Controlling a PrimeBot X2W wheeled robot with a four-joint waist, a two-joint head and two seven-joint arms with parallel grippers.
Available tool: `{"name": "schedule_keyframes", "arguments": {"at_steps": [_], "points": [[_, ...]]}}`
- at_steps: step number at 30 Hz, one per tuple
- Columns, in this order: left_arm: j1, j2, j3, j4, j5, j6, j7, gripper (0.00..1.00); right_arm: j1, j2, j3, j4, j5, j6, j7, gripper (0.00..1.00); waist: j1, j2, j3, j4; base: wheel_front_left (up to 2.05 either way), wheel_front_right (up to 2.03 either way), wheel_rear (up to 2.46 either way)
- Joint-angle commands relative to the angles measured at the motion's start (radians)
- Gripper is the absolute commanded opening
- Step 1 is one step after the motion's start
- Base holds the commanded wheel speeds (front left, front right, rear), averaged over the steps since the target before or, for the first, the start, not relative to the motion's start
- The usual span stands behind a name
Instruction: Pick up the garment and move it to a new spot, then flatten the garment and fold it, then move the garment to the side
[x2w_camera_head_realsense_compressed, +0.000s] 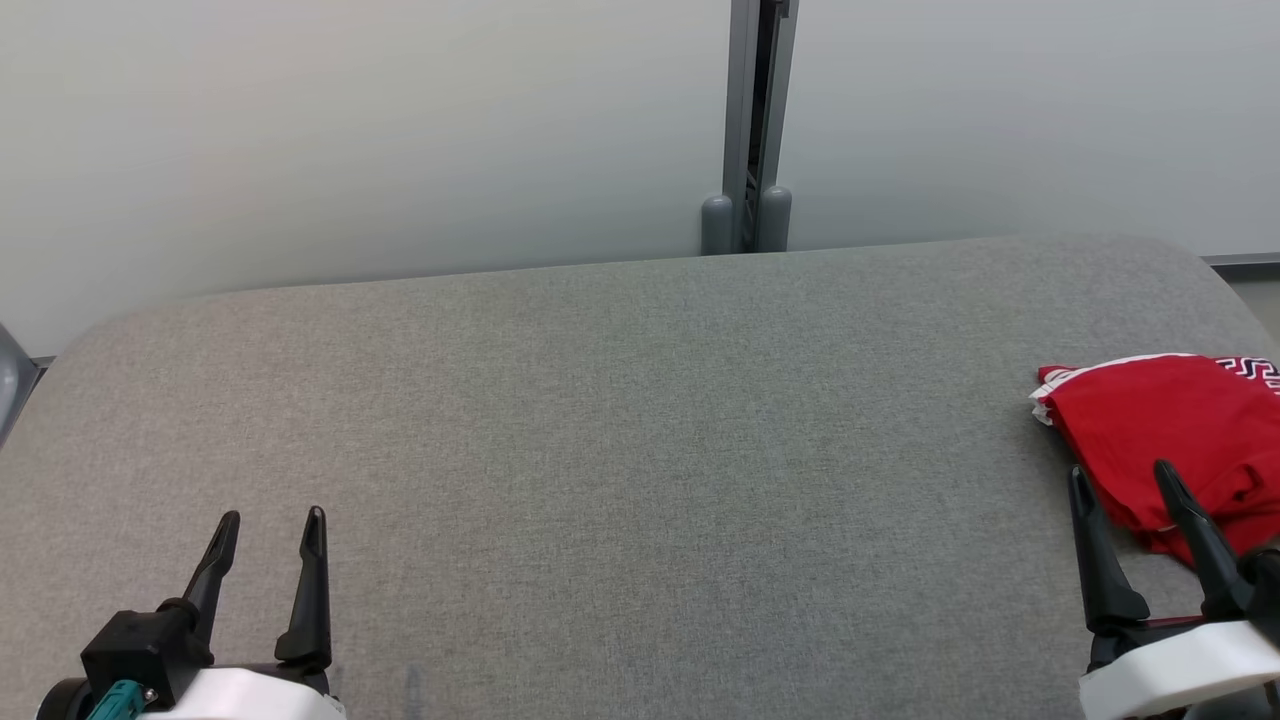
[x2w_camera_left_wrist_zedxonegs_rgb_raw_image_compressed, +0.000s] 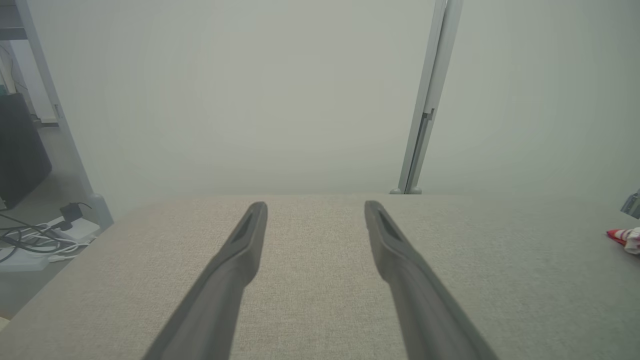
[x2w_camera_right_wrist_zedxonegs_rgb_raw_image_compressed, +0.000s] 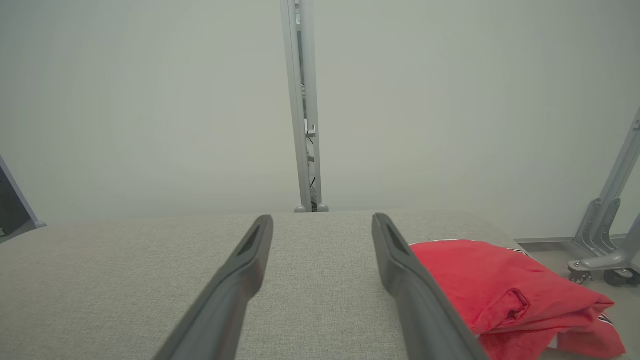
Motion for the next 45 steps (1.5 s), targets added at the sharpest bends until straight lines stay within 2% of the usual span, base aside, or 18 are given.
{"name": "schedule_keyframes", "arguments": {"at_steps": [1,42,43,44,45], "points": [[-0.007,0.009,0.0,0.004,-0.002,0.003,0.001,1.0,0.006,0.0,-0.001,-0.005,-0.001,0.0,0.005,1.0,0.0,-0.0001,0.001,0.001,0.0,0.0,0.0],[-0.029,0.021,-0.02,0.008,-0.019,0.005,0.005,1.0,0.003,0.01,0.002,0.005,0.016,0.0,0.023,1.0,0.0,-0.0001,0.005,0.006,0.0,0.0,0.0],[-0.01,0.008,-0.024,0.019,-0.019,0.0,0.007,0.0,0.003,0.015,0.005,0.02,0.011,0.0,0.021,0.0,0.0,-0.0001,0.005,0.006,0.0,0.0,0.0],[0.005,-0.026,-0.028,0.031,-0.084,-0.02,0.006,0.0,-0.004,0.018,-0.02,0.06,0.095,0.0,0.051,0.0,0.0,-0.0001,0.006,0.006,0.0,0.0,0.0],[0.004,-0.03,-0.028,0.032,-0.099,-0.026,0.004,0.0,-0.007,0.018,-0.026,0.065,0.114,0.0,0.058,0.0,0.0,-0.0001,0.007,0.006,0.0,0.0,0.0]]}}
